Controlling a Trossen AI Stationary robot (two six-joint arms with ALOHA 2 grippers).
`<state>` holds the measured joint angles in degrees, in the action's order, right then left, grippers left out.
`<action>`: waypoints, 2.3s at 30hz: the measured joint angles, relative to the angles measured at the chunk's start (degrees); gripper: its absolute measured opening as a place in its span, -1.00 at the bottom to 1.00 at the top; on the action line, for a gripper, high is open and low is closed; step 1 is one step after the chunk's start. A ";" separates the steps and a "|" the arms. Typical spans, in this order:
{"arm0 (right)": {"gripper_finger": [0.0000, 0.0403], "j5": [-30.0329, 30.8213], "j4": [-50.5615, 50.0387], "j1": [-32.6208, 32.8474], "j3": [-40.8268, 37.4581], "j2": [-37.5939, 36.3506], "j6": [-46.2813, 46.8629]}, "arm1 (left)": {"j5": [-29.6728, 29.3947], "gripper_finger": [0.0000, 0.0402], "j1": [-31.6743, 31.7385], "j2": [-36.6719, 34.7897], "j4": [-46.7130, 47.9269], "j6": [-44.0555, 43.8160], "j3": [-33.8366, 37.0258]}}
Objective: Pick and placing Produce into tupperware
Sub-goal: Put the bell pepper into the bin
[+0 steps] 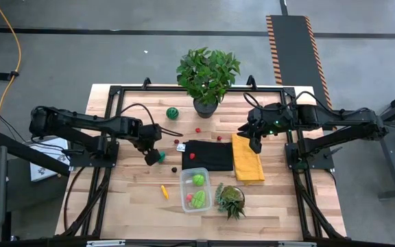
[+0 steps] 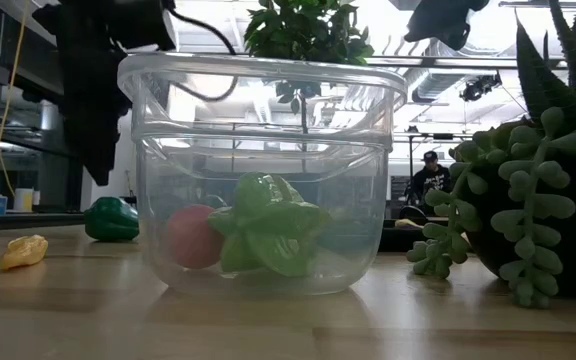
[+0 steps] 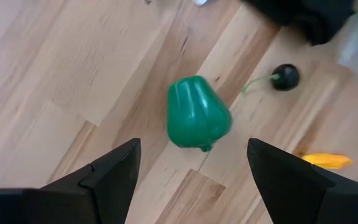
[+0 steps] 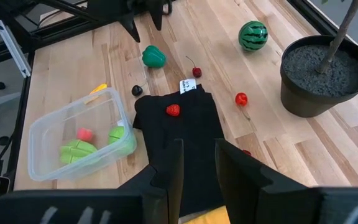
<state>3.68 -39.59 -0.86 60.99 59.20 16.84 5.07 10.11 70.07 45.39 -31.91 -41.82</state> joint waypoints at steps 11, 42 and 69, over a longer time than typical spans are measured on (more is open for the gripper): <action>-0.59 0.15 0.00 -0.27 0.00 0.00 -0.38 | 0.49 0.42 0.00 6.15 -3.63 -1.61 0.00; -0.59 -0.15 0.00 -0.29 0.00 0.00 -0.40 | -4.04 0.42 -0.02 10.88 -3.17 -1.03 0.01; -0.59 0.20 0.02 -0.29 0.00 0.00 1.09 | -3.55 0.42 -0.02 10.86 -3.36 19.04 0.02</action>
<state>3.88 -39.57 -1.15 60.99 59.20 17.93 1.52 10.09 80.93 42.02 -12.87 -41.80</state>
